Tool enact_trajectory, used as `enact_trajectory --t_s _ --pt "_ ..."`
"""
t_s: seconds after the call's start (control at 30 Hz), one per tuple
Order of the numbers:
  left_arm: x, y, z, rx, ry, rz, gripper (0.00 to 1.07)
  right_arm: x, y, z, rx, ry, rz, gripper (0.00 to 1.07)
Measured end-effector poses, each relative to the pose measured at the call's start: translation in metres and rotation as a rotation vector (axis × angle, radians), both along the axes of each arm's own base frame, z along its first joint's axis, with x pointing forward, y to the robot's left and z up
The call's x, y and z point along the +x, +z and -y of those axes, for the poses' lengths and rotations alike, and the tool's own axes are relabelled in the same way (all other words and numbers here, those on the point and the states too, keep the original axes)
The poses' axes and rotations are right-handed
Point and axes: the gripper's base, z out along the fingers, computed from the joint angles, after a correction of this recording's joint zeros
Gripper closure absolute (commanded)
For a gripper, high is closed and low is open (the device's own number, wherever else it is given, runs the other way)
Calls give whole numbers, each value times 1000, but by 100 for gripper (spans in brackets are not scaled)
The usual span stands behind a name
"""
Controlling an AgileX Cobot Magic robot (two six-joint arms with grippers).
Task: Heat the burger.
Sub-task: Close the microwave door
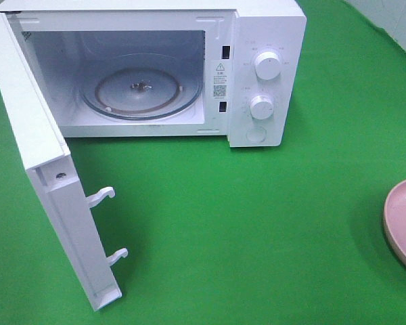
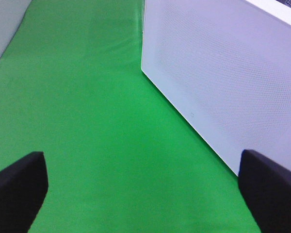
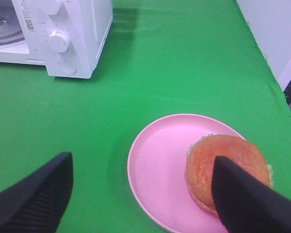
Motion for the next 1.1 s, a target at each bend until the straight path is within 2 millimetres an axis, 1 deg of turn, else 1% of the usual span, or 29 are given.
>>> enact_trajectory --t_s 1.1 --pt "0 0 0 0 0 0 7 0 0 0 0 0 0 31"
